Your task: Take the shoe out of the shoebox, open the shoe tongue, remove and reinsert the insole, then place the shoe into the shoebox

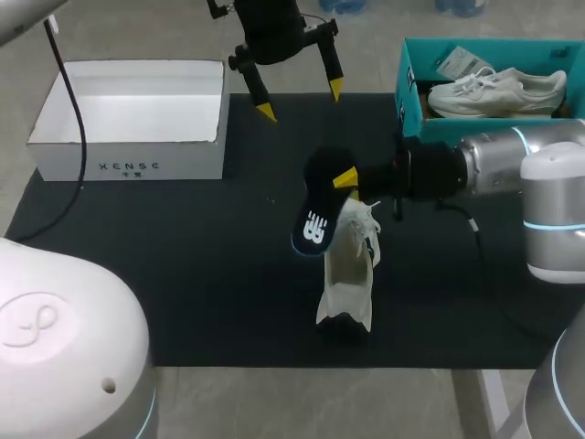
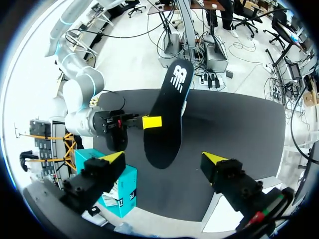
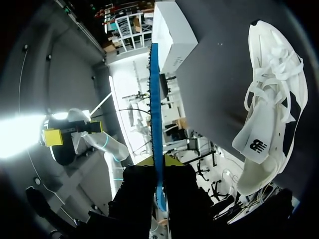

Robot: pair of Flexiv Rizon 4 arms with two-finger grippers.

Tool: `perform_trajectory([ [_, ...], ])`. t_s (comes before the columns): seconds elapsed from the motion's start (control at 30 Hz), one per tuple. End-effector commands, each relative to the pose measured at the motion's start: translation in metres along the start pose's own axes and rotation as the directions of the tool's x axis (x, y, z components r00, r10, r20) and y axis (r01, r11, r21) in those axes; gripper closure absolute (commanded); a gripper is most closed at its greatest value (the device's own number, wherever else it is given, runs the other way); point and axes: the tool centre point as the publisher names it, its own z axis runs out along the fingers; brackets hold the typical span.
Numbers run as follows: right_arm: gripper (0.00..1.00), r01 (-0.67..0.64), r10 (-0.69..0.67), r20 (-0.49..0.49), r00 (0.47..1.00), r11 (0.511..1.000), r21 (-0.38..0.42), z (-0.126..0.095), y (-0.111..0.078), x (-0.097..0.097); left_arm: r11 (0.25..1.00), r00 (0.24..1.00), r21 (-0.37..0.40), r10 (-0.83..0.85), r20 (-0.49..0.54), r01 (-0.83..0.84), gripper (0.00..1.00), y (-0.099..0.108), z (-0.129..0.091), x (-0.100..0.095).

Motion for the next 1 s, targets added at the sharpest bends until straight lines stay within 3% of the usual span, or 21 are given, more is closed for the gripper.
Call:
perform_trajectory([
  [0.03,1.00,-0.001,0.001,0.002,1.000,1.000,-0.003,0.001,-0.001,0.000,1.000,1.000,-0.001,0.000,-0.001,0.000,0.00,0.000,0.000,0.000],
  [0.1,1.00,-0.001,0.001,0.002,1.000,1.000,-0.003,0.001,-0.001,0.000,1.000,1.000,-0.001,0.000,-0.001,0.000,0.00,0.000,0.000,0.000],
  [0.13,1.00,-0.001,0.001,0.002,1.000,1.000,-0.003,0.001,-0.001,0.000,1.000,0.996,0.013,0.006,0.087,-0.007,0.00,-0.002,-0.006,0.005],
  [0.23,1.00,-0.001,0.001,0.002,1.000,1.000,-0.003,0.001,-0.001,0.000,0.987,0.935,0.159,-0.027,0.353,-0.032,0.00,-0.004,-0.018,0.027],
  [0.3,1.00,-0.001,0.001,0.002,1.000,1.000,-0.003,0.001,-0.001,0.000,0.985,0.880,0.167,-0.041,0.473,-0.044,0.00,-0.007,-0.020,0.043],
  [0.4,1.00,-0.001,0.001,0.002,1.000,1.000,-0.003,0.001,-0.001,0.000,0.980,0.818,0.192,-0.063,0.571,-0.059,0.00,-0.017,-0.017,0.062],
  [0.67,1.00,-0.001,0.001,0.002,1.000,1.000,-0.003,0.001,-0.001,0.000,0.974,0.692,0.213,-0.098,0.715,-0.081,0.00,-0.037,-0.005,0.091],
  [1.0,1.00,-0.001,0.001,0.002,1.000,1.000,-0.003,0.001,-0.001,0.000,0.979,0.678,0.199,-0.124,0.725,-0.033,0.00,-0.044,0.001,0.095],
])
